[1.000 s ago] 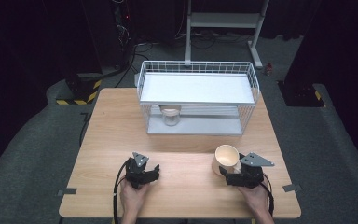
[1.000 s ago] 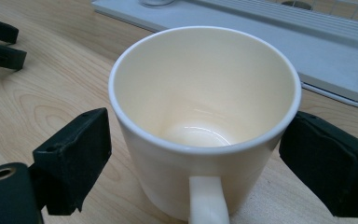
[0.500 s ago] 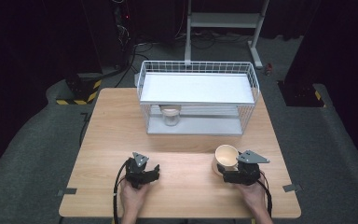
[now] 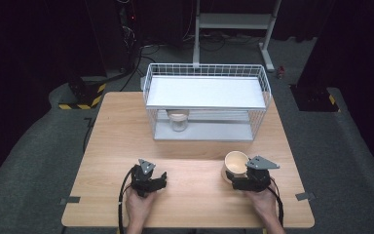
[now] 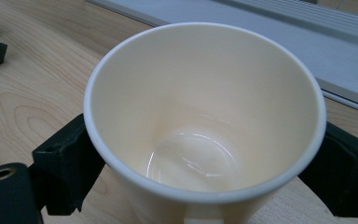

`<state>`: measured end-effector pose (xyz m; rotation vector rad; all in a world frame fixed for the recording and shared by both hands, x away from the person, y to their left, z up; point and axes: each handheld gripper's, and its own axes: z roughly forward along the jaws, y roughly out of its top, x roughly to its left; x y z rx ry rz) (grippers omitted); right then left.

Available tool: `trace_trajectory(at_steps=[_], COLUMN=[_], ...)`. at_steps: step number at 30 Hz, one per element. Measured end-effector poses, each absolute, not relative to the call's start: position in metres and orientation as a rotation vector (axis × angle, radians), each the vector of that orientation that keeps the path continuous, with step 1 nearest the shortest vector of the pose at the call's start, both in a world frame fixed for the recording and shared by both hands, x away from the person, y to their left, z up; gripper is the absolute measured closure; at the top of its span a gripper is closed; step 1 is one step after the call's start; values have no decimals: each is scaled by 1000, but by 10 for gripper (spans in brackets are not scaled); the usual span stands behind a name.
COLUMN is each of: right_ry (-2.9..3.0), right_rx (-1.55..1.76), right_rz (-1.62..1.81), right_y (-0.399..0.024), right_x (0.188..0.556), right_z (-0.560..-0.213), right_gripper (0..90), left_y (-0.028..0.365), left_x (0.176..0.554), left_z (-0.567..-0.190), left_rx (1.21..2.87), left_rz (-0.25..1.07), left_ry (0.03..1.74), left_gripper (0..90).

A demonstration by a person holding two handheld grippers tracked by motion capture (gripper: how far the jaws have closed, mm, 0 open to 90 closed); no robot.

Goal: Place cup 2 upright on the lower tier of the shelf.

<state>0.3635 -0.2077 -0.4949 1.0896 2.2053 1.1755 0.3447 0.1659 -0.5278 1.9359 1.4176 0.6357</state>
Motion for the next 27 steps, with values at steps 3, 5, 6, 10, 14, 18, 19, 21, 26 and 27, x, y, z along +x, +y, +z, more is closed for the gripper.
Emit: trace_trajectory(at_steps=[3,5,6,10,14,18,19,21,26,27], right_ry=[2205,2205,2205,2204,2201,2202,2201,2200,2204,2204], right_rx=[1091,1095,1098,1090,1098,1093,1091,1097,1096,1096], right_rz=[1178,1179,1180,1179,1177,1175,1172,1167,1161,1161], right_y=[-208,-207,-207,-207,-206,-206,-206,-205,-205,-205], right_x=[364,364,364,365,364,365,365,366,367,367], right_z=[-495,-495,-495,-495,-495,-495,-495,-494,-494,-494], right_gripper=[92,93,93,94,94,95,95,95,95,95], left_y=[166,166,166,166,166,166,166,166,166,166], left_x=[345,345,345,345,345,345,345,345,345,345], left_z=[-528,-528,-528,-528,-528,-528,-528,-528,-528,-528], left_rx=[1936,1936,1936,1936,1936,1936,1936,1936,1936,1936], left_rz=[636,636,636,636,636,636,636,636,636,636], left_ry=[1418,1418,1417,1417,1418,1418,1417,1417,1418,1418], left_gripper=[216,216,216,216,216,216,216,216,216,216])
